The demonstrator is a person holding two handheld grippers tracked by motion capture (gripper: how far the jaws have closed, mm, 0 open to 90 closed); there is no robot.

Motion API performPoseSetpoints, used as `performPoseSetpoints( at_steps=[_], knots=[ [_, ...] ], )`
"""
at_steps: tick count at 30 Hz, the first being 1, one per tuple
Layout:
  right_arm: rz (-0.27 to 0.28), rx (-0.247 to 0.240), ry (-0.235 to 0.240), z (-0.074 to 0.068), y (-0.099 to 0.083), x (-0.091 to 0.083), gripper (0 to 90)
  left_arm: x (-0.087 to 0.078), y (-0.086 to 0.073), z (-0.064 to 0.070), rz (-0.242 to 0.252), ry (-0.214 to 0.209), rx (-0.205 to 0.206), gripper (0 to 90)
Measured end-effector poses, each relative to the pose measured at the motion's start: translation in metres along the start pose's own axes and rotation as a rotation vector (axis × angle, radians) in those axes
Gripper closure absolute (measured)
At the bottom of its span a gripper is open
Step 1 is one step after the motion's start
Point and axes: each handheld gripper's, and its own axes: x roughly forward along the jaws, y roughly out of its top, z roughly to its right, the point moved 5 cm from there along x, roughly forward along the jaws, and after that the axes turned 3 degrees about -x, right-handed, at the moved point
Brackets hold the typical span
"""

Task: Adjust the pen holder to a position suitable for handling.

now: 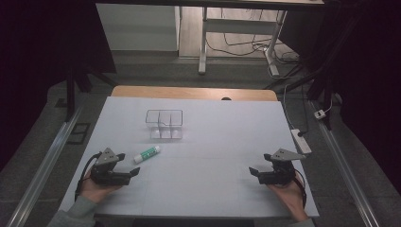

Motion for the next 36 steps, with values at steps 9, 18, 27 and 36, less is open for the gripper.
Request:
performPoseSetpoints(
  at_steps=[9,18,27,36],
  knots=[
    [0.009,-0.014,0.036,-0.0041,0.0011,0.0019,13.2,-0.0005,-0.0003,-0.0001,0.000,0.000,0.003,16.2],
    [0.008,-0.012,0.022,-0.0027,0.0007,0.0013,13.5,-0.0018,0.0014,0.0025,0.007,-0.012,0.004,16.4],
    [-0.005,-0.010,0.019,-0.0012,0.0018,0.0071,14.2,0.0004,-0.0026,0.0003,-0.014,0.005,-0.003,17.1],
    [-0.002,-0.017,0.035,-0.0023,0.0038,0.0094,14.5,0.0003,0.0038,-0.0047,0.002,0.010,-0.016,18.8]
  ],
)
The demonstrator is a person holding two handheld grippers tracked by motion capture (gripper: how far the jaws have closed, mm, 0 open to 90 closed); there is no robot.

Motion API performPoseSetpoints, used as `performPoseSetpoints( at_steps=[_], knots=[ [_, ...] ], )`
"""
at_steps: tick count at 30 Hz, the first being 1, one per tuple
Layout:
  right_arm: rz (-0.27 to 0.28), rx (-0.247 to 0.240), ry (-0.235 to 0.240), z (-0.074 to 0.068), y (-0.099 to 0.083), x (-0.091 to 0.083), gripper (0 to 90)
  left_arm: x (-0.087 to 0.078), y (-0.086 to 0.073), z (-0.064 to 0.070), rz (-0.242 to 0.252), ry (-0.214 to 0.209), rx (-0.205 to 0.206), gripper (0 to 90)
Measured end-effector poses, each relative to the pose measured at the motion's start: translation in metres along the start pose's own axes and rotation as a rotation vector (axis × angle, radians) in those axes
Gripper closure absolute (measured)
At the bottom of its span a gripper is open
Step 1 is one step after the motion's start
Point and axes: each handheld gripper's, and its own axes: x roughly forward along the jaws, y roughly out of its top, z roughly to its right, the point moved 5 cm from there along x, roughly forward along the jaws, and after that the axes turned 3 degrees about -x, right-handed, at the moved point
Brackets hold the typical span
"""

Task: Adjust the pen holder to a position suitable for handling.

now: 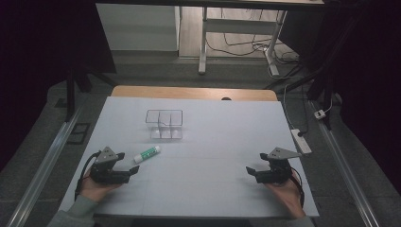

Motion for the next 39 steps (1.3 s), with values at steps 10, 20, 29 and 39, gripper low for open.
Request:
performPoseSetpoints(
  at_steps=[10,20,29,39],
  knots=[
    [-0.003,0.000,0.004,-0.001,0.001,-0.001,14.6,0.003,0.018,0.001,0.010,0.009,0.011,21.1],
    [-0.001,0.006,0.003,-0.002,-0.001,-0.003,14.7,0.011,0.039,-0.003,-0.009,0.018,0.032,21.6],
    [-0.016,0.003,0.006,-0.002,-0.002,-0.001,14.7,0.021,0.057,-0.014,-0.023,0.031,0.037,24.8],
    [-0.028,0.002,-0.003,-0.002,-0.002,-0.001,14.9,0.041,0.076,-0.034,-0.024,0.071,-0.003,33.8]
  ],
)
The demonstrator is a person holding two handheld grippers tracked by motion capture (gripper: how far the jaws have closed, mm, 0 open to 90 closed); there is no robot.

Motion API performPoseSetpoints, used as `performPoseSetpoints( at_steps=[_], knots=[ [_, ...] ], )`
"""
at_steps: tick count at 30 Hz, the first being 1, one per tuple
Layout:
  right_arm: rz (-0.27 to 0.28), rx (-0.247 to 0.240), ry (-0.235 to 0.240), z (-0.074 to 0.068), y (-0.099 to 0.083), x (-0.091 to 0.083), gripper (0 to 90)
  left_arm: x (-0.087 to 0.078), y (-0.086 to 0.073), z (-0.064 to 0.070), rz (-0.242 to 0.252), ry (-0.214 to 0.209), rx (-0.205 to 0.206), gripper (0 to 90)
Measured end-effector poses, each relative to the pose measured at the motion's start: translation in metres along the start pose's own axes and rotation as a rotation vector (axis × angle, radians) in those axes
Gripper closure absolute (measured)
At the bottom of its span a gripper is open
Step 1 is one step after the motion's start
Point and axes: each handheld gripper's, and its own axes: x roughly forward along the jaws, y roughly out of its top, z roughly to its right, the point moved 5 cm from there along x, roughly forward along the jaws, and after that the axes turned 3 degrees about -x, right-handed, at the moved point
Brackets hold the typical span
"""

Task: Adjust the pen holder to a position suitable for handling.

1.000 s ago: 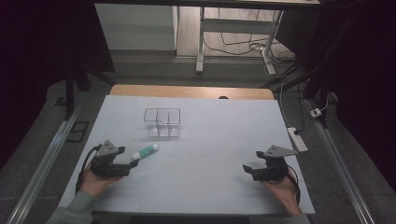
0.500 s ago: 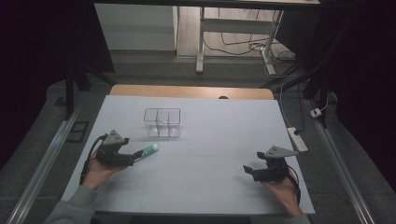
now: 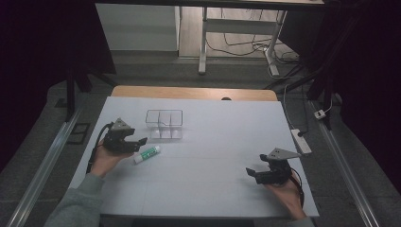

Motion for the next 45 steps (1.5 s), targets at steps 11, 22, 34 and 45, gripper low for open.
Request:
performPoseSetpoints(
  at_steps=[11,22,34,45],
  knots=[
    [-0.001,0.001,0.003,0.000,0.000,0.000,14.9,0.017,0.006,-0.019,-0.009,0.047,-0.044,55.8],
    [-0.001,0.004,-0.003,0.001,-0.001,0.002,15.1,0.034,0.011,-0.027,-0.044,0.020,-0.045,88.3],
    [-0.005,0.001,-0.003,0.000,-0.001,0.002,15.1,0.059,0.018,-0.031,-0.079,-0.006,-0.061,88.4],
    [-0.009,0.000,0.002,0.000,-0.001,0.003,15.2,0.061,0.019,-0.030,-0.081,-0.008,-0.057,88.5]
  ],
)
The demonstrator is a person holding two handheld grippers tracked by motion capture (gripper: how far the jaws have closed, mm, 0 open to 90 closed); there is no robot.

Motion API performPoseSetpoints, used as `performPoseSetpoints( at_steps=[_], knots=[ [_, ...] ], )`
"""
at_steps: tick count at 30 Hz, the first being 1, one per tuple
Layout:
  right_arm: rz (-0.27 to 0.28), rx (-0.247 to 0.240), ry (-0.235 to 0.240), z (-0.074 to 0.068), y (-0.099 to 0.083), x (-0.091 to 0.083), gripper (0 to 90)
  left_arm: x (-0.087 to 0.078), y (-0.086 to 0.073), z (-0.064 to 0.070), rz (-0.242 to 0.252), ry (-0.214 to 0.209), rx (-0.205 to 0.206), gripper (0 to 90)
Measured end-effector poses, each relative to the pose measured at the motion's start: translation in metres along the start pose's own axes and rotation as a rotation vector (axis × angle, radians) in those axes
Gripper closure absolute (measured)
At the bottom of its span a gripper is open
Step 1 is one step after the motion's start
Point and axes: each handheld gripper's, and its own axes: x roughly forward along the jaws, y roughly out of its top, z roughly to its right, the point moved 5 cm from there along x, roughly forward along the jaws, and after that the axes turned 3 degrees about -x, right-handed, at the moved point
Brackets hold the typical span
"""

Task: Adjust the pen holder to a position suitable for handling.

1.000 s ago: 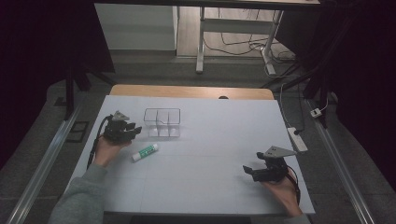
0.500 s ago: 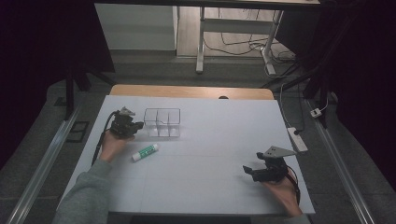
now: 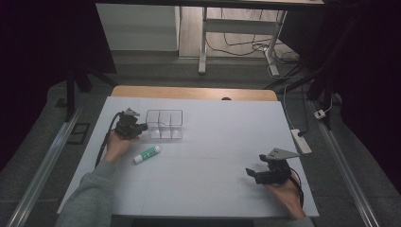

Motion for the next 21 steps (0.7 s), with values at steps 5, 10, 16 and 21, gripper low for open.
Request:
performPoseSetpoints(
  at_steps=[5,10,16,21],
  knots=[
    [-0.004,0.000,0.001,0.000,0.000,0.000,15.3,0.001,0.002,0.002,0.003,-0.012,-0.001,88.5],
    [-0.006,-0.001,0.002,0.000,0.000,0.001,15.4,0.005,0.006,0.008,0.004,-0.019,0.008,88.5],
    [-0.006,-0.001,0.003,0.000,0.000,0.001,15.3,0.010,0.012,0.017,-0.001,-0.040,0.030,88.5],
    [-0.015,-0.005,0.008,-0.001,-0.001,0.001,15.6,0.014,0.015,0.025,0.001,-0.053,0.037,88.5]
  ],
)
